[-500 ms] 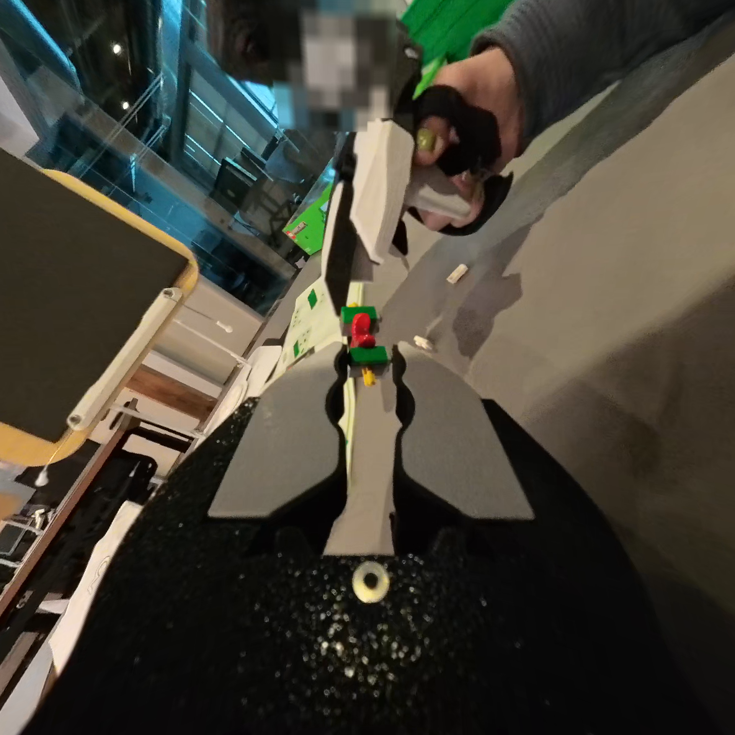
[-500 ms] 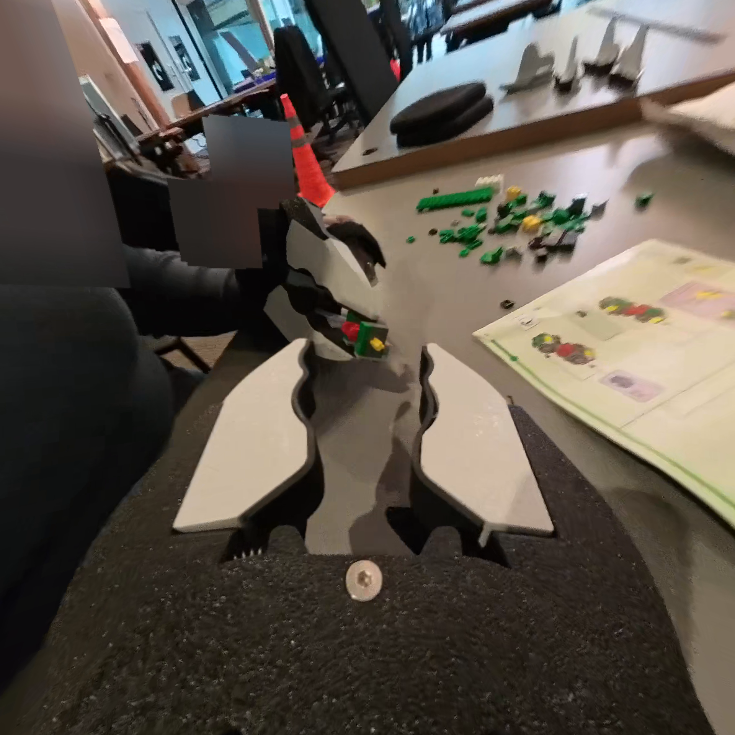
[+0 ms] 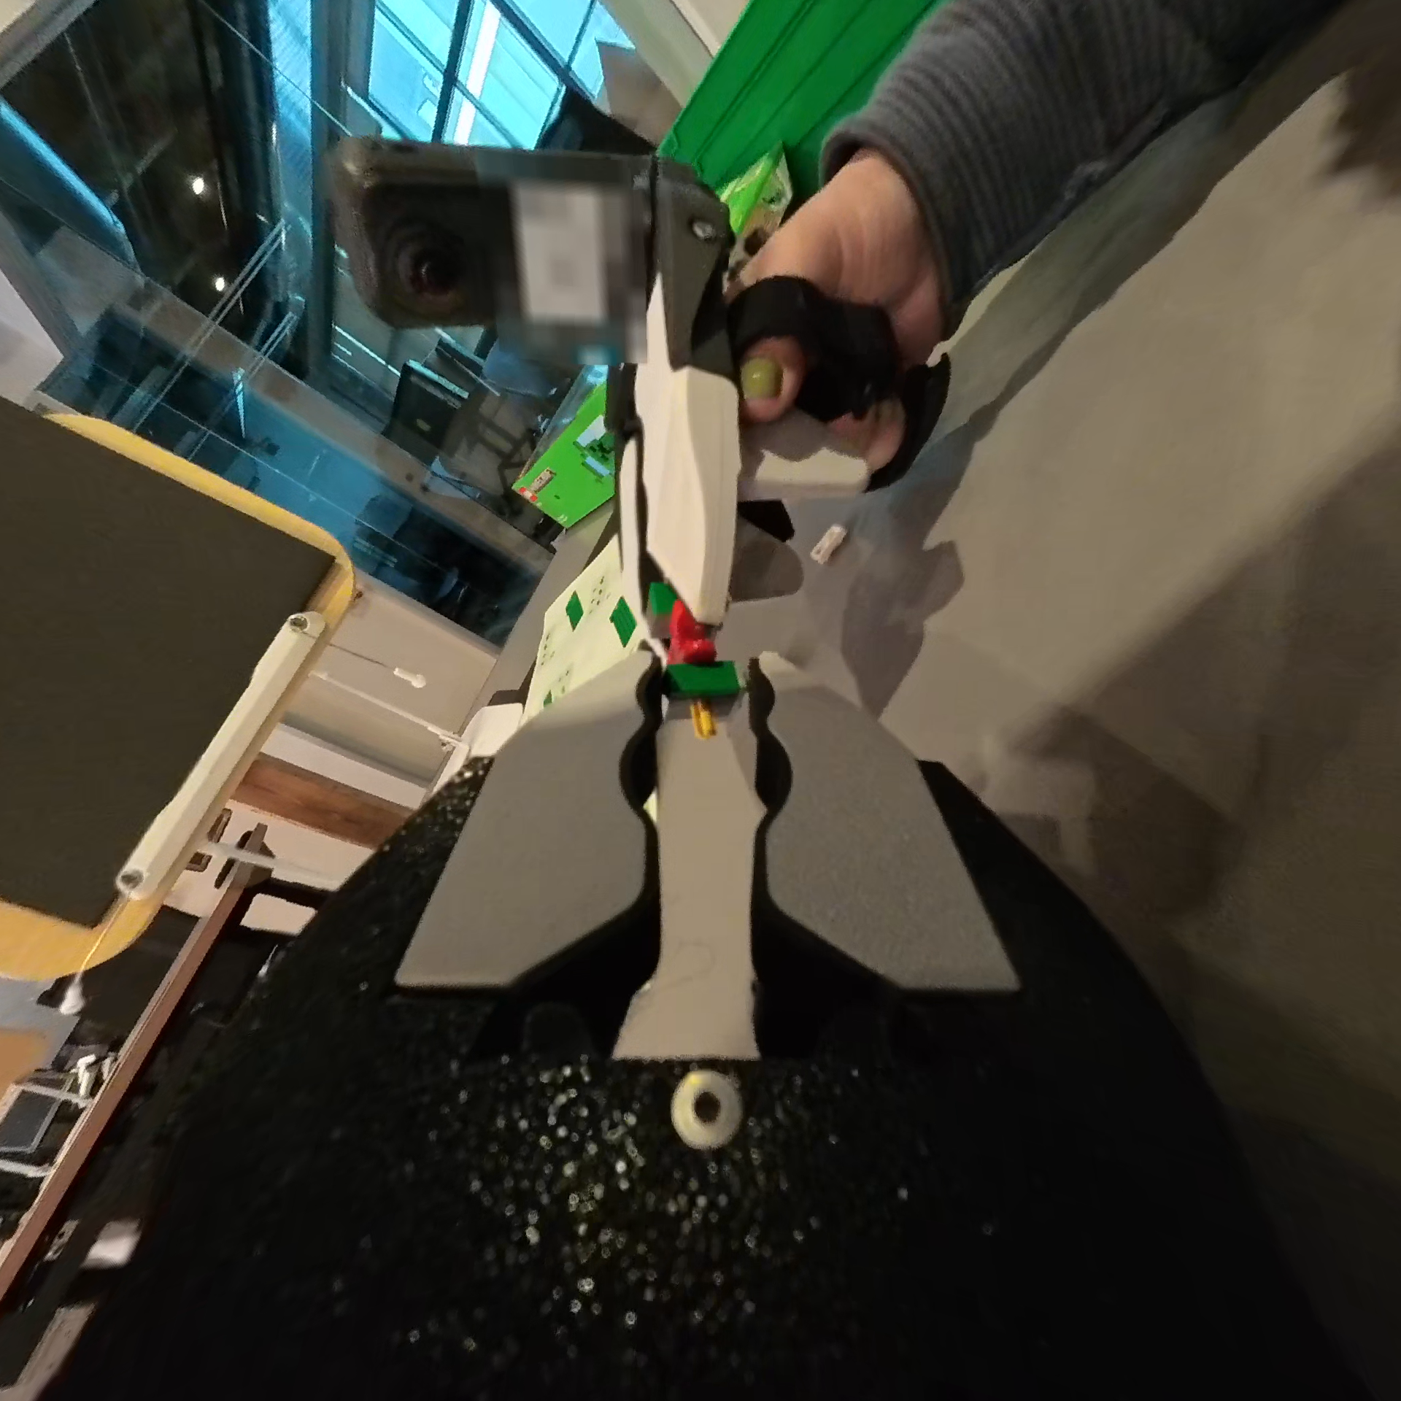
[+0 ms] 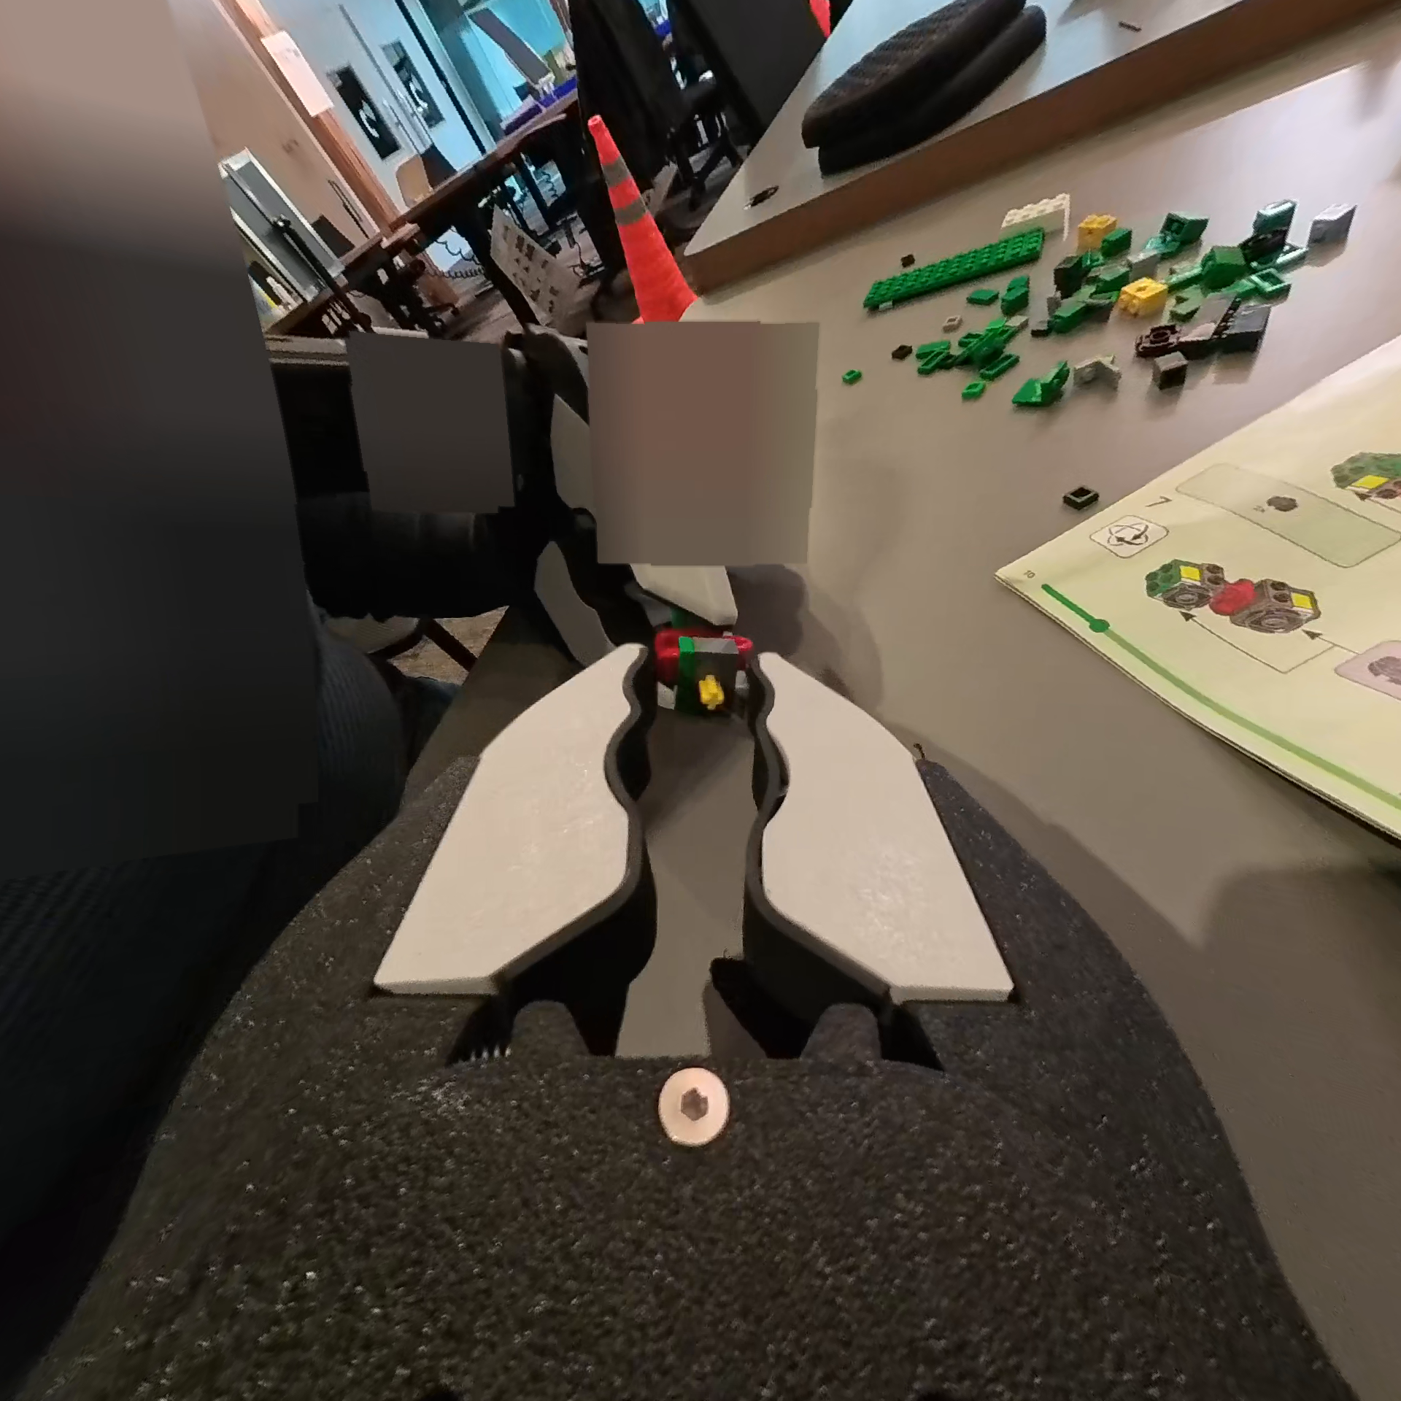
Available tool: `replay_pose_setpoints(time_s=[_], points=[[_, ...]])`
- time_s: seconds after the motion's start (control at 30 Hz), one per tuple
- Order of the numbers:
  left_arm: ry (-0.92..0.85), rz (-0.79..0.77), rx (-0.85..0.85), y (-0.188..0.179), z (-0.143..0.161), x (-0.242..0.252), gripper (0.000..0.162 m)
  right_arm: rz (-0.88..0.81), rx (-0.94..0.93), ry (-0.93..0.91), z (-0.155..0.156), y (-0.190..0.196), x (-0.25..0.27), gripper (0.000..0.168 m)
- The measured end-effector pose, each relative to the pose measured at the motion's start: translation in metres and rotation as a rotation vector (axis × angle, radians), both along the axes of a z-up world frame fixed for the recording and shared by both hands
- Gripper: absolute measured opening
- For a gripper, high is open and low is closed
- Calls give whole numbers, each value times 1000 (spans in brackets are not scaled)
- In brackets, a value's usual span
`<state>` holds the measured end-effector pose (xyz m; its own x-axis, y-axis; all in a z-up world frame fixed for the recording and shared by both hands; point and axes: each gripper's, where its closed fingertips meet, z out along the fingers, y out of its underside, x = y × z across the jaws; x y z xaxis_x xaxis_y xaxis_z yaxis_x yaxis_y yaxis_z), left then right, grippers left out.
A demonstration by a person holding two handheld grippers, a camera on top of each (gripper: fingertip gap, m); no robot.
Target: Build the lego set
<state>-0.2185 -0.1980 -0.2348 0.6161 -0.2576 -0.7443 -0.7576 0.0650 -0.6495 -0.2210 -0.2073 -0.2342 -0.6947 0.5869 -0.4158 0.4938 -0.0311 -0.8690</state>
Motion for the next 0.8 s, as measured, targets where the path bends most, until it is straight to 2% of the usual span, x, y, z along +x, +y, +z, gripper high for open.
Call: replay_pose_setpoints(time_s=[0.03,0.17,0.23,0.37,0.5,0.8], points=[[-18,-14,13,-1,2,1,22,7,-6,7,2,0,1,22],[-256,-78,39,-4,20,3,50,-8,34,118,8,6,2,22],[-390,-92,-7,-3,21,-1,54,-14,63,211,14,10,3,22],[-620,-195,-103,-1,24,8,44,-3,138,379,21,13,10,22],[-792,-246,-118,4,34,12,37,12,165,482,26,10,15,22],[-818,-278,-145,3,34,15,24,6,168,533,30,10,16,22]])
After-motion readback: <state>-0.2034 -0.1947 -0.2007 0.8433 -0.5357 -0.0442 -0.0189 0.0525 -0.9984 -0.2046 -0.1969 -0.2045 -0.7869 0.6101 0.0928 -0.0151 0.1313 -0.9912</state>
